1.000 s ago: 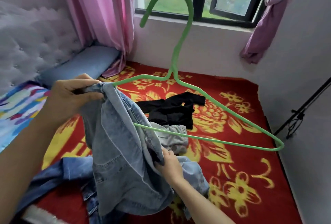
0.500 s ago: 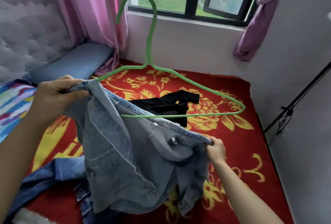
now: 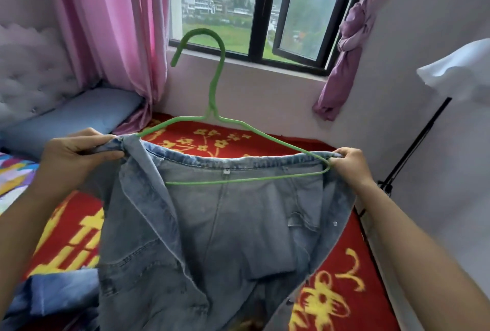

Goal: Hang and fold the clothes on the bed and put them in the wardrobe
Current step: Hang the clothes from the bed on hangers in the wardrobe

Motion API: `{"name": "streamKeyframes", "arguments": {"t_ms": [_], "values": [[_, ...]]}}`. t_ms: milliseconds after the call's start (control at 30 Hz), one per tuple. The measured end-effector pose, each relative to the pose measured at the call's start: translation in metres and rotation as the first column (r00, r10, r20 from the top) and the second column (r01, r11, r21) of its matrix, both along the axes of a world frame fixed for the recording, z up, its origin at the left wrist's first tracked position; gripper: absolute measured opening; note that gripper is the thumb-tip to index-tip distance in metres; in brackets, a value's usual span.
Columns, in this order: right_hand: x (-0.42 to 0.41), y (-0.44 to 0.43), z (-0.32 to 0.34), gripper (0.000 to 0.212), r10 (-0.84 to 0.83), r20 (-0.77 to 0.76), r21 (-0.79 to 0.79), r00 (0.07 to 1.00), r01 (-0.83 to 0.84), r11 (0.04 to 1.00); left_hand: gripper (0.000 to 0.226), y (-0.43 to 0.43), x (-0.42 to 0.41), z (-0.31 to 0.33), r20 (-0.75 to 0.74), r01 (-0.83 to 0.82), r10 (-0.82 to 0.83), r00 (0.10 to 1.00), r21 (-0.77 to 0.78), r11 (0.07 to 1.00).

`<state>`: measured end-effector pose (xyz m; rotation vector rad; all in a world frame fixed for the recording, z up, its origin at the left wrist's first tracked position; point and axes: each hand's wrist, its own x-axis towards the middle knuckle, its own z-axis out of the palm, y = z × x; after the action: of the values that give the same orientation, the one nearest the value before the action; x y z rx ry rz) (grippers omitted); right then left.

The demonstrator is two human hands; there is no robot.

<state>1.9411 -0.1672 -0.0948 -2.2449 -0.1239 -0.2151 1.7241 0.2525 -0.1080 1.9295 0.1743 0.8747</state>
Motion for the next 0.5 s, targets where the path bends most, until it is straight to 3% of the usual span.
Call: {"name": "streamKeyframes", "arguments": {"t_ms": [67, 167, 333, 433, 500], "values": [[0.001, 0.0, 0.011, 0.017, -0.012, 0.011, -0.028, 1.0, 0.012, 1.0, 0.02, -0.003, 0.0, 0.001, 0.058, -0.028, 0.028, 0.998, -0.002, 1.0], [-0.002, 0.003, 0.02, 0.016, -0.041, 0.054, -0.027, 0.998, 0.042, 0.999, 0.027, -0.008, -0.003, -0.006, -0.008, -0.124, 0.131, 0.991, 0.268, 0.955], [-0.024, 0.02, 0.024, 0.011, -0.042, 0.121, -0.056, 0.992, 0.049, 0.997, 0.03, -0.039, 0.002, -0.02, 0.067, -0.381, 0.432, 0.899, 0.603, 0.7], [-0.047, 0.034, 0.024, 0.011, -0.028, 0.165, -0.15, 0.986, 0.053, 0.987, 0.031, -0.043, 0.009, -0.021, 0.164, -0.467, 0.494, 0.854, 0.66, 0.588], [-0.063, 0.045, 0.026, 0.012, -0.018, 0.207, -0.194, 0.978, 0.059, 0.979, 0.028, -0.043, 0.012, -0.017, 0.207, -0.529, 0.531, 0.822, 0.622, 0.577]]}}
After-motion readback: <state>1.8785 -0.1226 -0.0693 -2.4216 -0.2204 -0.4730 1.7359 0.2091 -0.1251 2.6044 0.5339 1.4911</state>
